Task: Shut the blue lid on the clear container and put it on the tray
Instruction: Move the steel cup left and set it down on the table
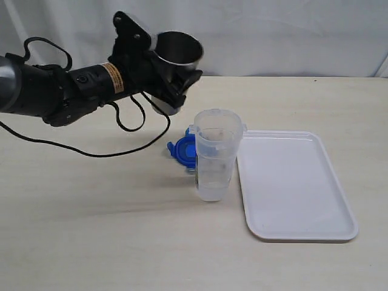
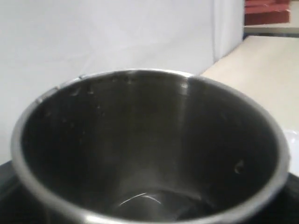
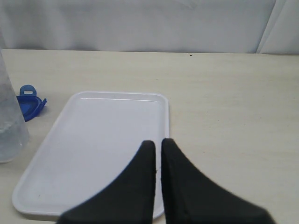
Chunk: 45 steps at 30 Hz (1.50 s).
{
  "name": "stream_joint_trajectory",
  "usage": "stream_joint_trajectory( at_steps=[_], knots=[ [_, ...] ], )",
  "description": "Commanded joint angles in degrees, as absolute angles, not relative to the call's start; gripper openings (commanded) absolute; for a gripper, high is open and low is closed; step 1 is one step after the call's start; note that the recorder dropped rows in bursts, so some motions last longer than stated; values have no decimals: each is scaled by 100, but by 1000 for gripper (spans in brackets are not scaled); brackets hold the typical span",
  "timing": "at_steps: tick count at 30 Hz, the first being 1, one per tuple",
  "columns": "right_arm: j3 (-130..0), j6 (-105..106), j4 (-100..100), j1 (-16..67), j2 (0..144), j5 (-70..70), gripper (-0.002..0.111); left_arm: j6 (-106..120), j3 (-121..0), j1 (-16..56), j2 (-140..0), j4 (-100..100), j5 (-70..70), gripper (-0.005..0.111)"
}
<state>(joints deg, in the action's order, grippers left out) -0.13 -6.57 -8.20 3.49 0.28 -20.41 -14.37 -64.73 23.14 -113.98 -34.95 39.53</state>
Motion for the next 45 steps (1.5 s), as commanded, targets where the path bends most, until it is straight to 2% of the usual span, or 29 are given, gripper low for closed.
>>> stream_joint_trajectory(
  at_steps=[1, 10, 19, 25, 29, 33, 45],
  knots=[
    [0, -667, -816, 344, 0, -1974, 5, -2174, -6536, 1944, -11330, -2775, 4113, 0],
    [0, -667, -816, 344, 0, -1974, 5, -2208, -6536, 893, -11330, -2775, 4320, 0],
    [0, -667, -816, 344, 0, -1974, 5, -1940, -6536, -629, -11330, -2760, 4520, 0],
    [0, -667, -816, 344, 0, -1974, 5, -1909, -6536, -1230, -11620, -2808, 4538, 0],
    [0, -667, -816, 344, 0, -1974, 5, -1520, -6623, -1275, -12227, -2783, 5474, 0],
    [0, -667, -816, 344, 0, -1974, 5, -1901, -7217, -1264, -12675, -2887, 4799, 0],
    [0, -667, -816, 344, 0, -1974, 5, -2677, -8016, -1264, -13469, -3697, 5005, 0]
  ],
)
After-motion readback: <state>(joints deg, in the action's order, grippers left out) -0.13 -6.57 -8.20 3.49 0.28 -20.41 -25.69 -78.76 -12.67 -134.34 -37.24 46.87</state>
